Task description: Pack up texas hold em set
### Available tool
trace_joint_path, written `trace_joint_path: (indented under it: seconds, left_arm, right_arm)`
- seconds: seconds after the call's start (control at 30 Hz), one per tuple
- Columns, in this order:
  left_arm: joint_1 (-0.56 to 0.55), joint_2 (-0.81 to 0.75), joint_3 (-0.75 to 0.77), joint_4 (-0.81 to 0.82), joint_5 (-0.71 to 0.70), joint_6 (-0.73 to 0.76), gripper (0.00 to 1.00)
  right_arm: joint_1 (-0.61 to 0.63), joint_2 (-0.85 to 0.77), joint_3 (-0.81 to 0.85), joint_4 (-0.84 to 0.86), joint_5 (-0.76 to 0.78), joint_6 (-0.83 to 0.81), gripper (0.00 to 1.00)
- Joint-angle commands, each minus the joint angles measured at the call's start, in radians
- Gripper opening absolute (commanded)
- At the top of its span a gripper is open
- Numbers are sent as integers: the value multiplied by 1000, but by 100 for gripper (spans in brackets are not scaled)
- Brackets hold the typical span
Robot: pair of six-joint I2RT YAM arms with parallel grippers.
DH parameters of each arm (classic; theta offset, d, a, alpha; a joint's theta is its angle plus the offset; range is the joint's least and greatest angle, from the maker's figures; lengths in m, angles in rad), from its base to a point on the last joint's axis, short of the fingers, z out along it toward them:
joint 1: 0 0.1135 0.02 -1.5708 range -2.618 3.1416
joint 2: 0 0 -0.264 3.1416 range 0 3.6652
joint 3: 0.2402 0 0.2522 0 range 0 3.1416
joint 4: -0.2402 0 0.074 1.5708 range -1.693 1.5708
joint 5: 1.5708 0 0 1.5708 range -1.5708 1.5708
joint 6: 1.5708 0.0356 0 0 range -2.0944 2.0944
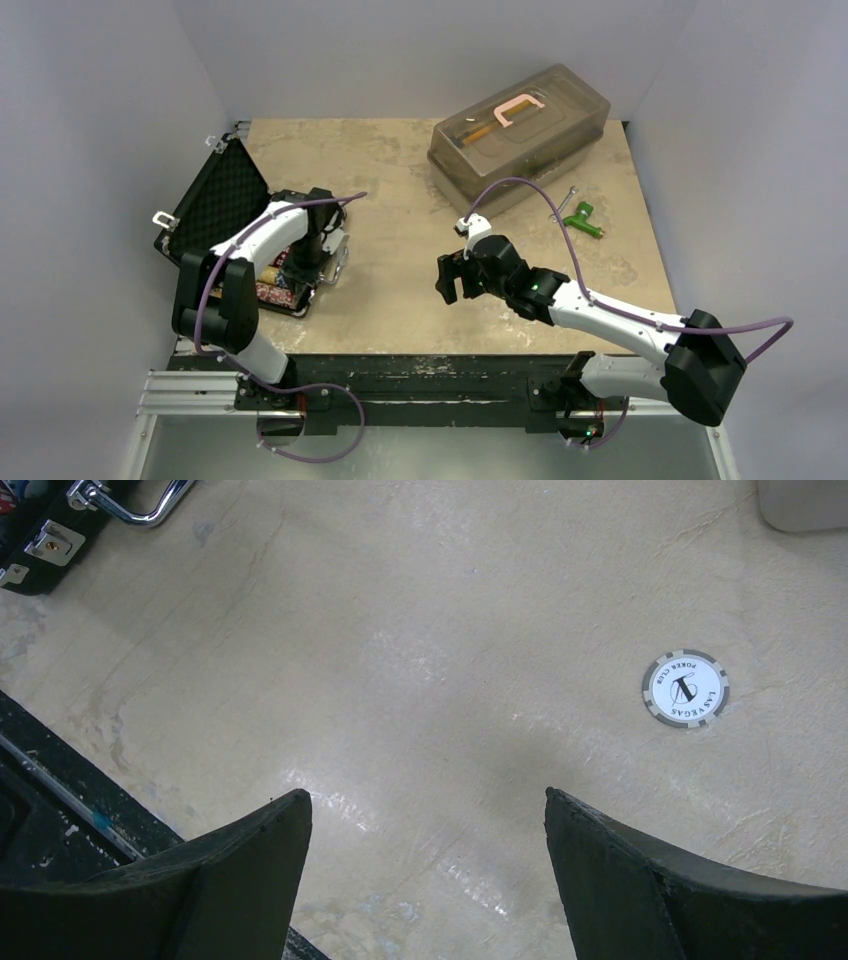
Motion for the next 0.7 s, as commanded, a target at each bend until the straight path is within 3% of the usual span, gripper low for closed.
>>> trace_joint_path:
  seconds: [0.0, 0.33, 0.67]
  left_arm:
    - [18, -10, 14, 18, -73, -19, 0]
    - [20, 15, 23, 26, -88, -27, 1]
    - [20, 14, 35, 28, -121, -38, 23]
  right_arm:
    - [-1, -12, -3, 41, -6, 8, 83]
    - [-1, -4, -5, 46, -11, 7, 83]
    - [-1, 12, -5, 50, -16, 7, 83]
